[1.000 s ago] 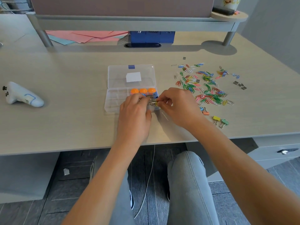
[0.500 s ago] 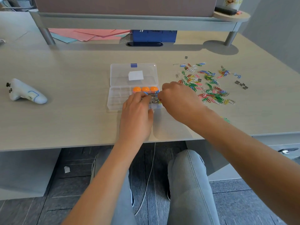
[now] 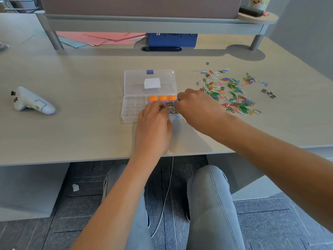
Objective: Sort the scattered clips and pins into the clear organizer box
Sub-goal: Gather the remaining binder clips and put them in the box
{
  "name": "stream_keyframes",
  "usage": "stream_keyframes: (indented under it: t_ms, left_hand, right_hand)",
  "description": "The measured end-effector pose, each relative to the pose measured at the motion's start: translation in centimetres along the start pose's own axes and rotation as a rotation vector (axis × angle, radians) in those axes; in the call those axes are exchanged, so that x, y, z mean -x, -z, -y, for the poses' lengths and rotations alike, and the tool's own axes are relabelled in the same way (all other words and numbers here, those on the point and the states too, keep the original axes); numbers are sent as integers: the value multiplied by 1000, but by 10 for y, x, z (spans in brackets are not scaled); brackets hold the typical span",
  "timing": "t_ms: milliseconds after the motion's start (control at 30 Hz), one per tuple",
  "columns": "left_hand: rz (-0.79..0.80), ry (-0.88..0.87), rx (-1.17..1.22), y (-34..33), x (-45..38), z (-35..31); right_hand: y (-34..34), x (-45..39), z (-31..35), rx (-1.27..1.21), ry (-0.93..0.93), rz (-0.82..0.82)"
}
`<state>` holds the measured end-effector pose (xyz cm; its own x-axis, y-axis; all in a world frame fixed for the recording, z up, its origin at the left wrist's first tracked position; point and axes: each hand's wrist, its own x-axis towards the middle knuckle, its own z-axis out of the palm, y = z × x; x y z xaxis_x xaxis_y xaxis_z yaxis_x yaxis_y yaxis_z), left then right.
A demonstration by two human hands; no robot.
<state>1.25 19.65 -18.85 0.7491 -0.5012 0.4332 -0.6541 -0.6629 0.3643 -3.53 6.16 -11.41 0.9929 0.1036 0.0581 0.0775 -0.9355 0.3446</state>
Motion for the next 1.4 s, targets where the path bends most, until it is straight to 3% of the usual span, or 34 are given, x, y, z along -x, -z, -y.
stream_keyframes:
  t_ms: [267, 367, 500, 833, 1033, 1200, 1400]
  left_hand:
    - [32, -62, 73, 5, 6, 2]
    - [78, -99, -2, 8, 15, 3]
    - [127, -108, -94, 8, 17, 2]
    - [146, -115, -170, 9, 16, 0]
    - [154, -103, -162, 10, 16, -1]
    - [151, -107, -164, 9, 17, -1]
    - [149, -97, -126, 9, 17, -1]
  right_hand:
    - [-29, 13, -6, -628, -272, -255]
    - [-35, 16, -4, -730, -322, -311]
    - [-40, 16, -2, -730, -324, -320]
    - [-22, 8, -18, -542, -87, -189]
    - [-29, 9, -12, -464, -115, -198]
    - [-35, 11, -13, -628, -156, -229]
    - [-33, 6, -17, -498, -72, -224]
